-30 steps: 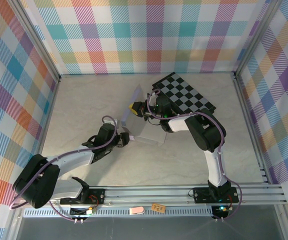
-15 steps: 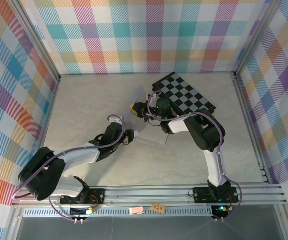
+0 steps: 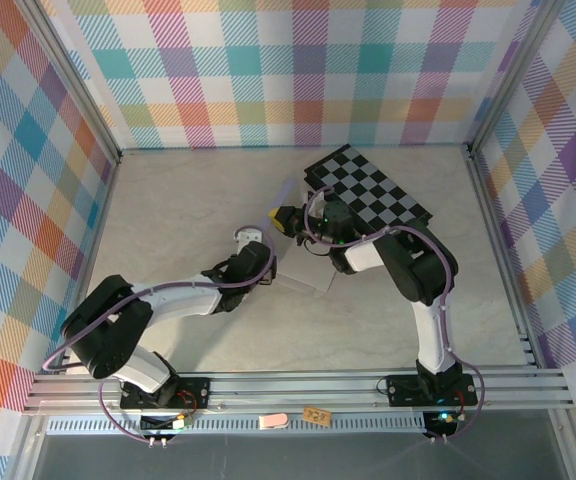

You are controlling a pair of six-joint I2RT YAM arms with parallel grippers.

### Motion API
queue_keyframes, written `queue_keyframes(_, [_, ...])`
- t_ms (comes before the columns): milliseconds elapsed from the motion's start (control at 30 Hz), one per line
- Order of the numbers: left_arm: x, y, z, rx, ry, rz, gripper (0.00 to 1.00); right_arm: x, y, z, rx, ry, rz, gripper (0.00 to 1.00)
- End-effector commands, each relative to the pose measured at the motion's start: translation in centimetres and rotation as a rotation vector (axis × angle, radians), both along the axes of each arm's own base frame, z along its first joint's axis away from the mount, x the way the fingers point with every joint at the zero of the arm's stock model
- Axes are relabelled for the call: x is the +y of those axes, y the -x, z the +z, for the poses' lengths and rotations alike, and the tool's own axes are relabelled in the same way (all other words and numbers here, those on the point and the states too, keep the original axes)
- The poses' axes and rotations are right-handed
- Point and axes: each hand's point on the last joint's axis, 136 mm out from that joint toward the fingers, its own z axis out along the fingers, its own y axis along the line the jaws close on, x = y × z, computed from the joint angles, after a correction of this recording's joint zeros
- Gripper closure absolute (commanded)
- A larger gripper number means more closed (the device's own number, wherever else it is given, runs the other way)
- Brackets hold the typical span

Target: Fold the paper box

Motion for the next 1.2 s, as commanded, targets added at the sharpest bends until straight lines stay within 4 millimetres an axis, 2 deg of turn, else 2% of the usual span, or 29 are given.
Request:
queue_keyframes(0, [1.4,-0.3,-0.3,-0.01,-0.104,0.082,0.41,-0.5,1.5,-4.2,0.127,0.076,0.024,1.0])
queue_keyframes(233, [0.9,-0.9,-0.9,-0.03,-0.096,0.108,0.41,-0.8,1.8,-4.8,0.144,0.08,0.025,1.0])
queue_keyframes(400, [0.1,-1.9,-0.6,-0.049,-0.078,0.113,0.48,-0.7,2.0,-4.9,0.155,0.085,0.031,1.0])
queue_keyframes(567, [-0.4,-2.3,-0.7,-0.031,-0.09,0.119,0.64,-0.8,2.1,-5.2,0.168,0.086,0.026,1.0])
queue_keyframes(733, [0.0,-2.5,-0.8,-0.016,-0.123,0.154,0.78,-0.9,1.9,-5.3,0.177,0.083,0.015,1.0])
queue_keyframes(900, [-0.1,-2.9,-0.9,-0.005,-0.147,0.165,0.89,-0.8,1.8,-5.1,0.178,0.08,0.011,1.0])
queue_keyframes(967, [0.0,-2.9,-1.0,0.001,-0.156,0.172,1.0,-0.8,1.7,-5.1,0.182,0.083,0.01,1.0])
queue_keyframes(1167, [0.9,-2.9,-1.0,0.006,-0.164,0.245,1.0,-0.8,1.3,-4.6,0.189,0.085,-0.002,1.0])
